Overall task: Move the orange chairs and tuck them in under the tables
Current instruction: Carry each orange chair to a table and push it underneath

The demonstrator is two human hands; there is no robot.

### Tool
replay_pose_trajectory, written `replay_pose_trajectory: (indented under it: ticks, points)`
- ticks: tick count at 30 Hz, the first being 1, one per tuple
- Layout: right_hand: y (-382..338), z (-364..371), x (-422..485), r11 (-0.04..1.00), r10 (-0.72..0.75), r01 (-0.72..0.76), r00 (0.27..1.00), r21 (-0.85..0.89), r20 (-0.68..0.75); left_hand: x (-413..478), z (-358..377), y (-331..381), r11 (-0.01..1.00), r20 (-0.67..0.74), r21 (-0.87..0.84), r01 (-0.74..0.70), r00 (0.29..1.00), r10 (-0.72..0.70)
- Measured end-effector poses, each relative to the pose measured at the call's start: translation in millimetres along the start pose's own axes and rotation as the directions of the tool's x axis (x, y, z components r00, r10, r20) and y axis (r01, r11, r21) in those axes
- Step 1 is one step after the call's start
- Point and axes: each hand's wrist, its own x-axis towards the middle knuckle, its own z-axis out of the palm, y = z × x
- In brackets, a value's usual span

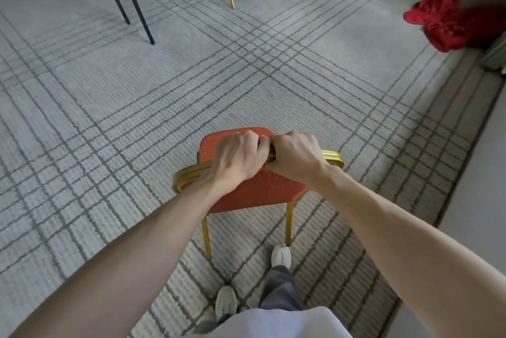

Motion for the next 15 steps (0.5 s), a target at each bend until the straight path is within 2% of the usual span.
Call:
replay_pose_trajectory:
  ticks: [4, 8, 11, 13, 15]
  points:
    - [24, 9, 45, 0.994, -0.092, 0.090, 0.995, 0.064, 0.031, 37, 16, -5, 0.995, -0.064, 0.004, 0.101, 0.993, -0.100]
    - [48, 5, 104, 0.985, -0.072, 0.073, 0.997, 0.159, -0.009, 93, 8, -3, 0.983, -0.165, 0.045, 0.179, 0.972, -0.170]
    - [48, -2, 149, 0.974, -0.086, 0.078, 0.996, 0.212, 0.026, 127, -6, -12, 0.943, -0.201, 0.011, 0.331, 0.925, -0.323]
    - [49, -5, 175, 0.969, -0.129, 0.117, 0.991, 0.216, 0.041, 141, -10, -24, 0.925, -0.189, -0.043, 0.378, 0.906, -0.379]
    - [53, -6, 190, 0.966, -0.151, 0.139, 0.988, 0.219, 0.039, 150, -14, -30, 0.920, -0.105, -0.094, 0.380, 0.915, -0.389]
